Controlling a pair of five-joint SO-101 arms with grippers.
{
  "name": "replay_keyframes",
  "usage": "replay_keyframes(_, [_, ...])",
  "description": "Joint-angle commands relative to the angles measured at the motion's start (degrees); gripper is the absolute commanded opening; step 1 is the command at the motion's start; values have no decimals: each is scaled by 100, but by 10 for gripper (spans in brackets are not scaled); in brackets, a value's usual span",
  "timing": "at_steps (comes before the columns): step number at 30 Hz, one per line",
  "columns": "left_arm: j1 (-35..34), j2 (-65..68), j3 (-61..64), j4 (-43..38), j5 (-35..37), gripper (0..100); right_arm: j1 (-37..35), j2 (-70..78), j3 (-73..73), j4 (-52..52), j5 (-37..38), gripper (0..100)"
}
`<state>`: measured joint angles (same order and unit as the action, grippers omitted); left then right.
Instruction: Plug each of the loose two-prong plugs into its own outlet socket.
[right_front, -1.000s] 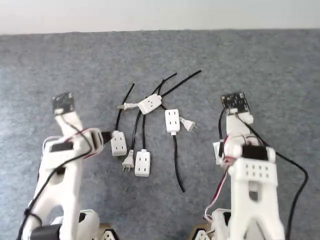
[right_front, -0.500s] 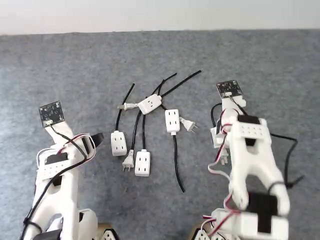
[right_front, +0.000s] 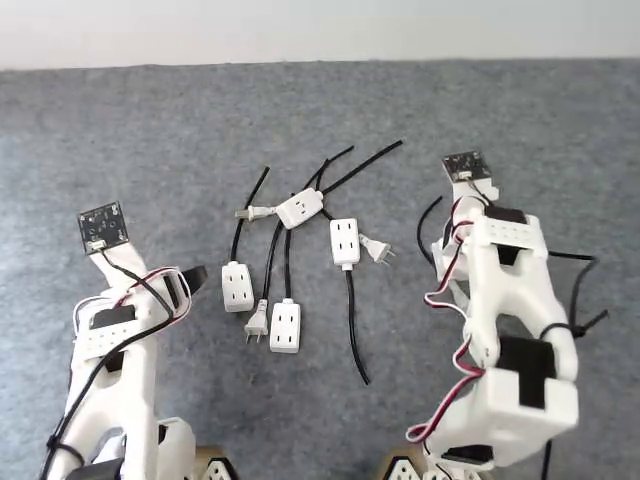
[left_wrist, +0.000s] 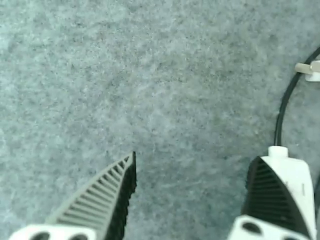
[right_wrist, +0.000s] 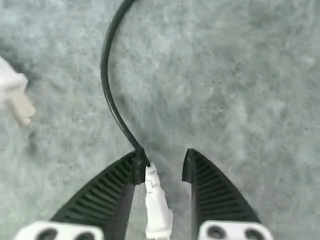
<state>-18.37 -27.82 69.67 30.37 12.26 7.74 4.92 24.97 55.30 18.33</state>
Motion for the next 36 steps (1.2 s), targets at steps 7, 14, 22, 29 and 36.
replay_keyframes(7, [-18, -123, -22, -141, -35, 337, -31, -1780, -299, 708, 79, 128])
replay_keyframes(14, [-18, -123, -22, -141, -35, 337, -110, -1648, -308, 1789, 1064, 128])
replay_keyframes(22, [-9, -123, -31, -158, -9, 337, 57, -1314, -290, 1956, 1960, 128])
replay_keyframes(29, [26, -123, -13, -642, 237, 336, -435, -1314, 703, 848, 246, 3])
replay_keyframes(36, [176, -141, 127, -949, 615, 336, -462, -1305, 1327, 233, 844, 9])
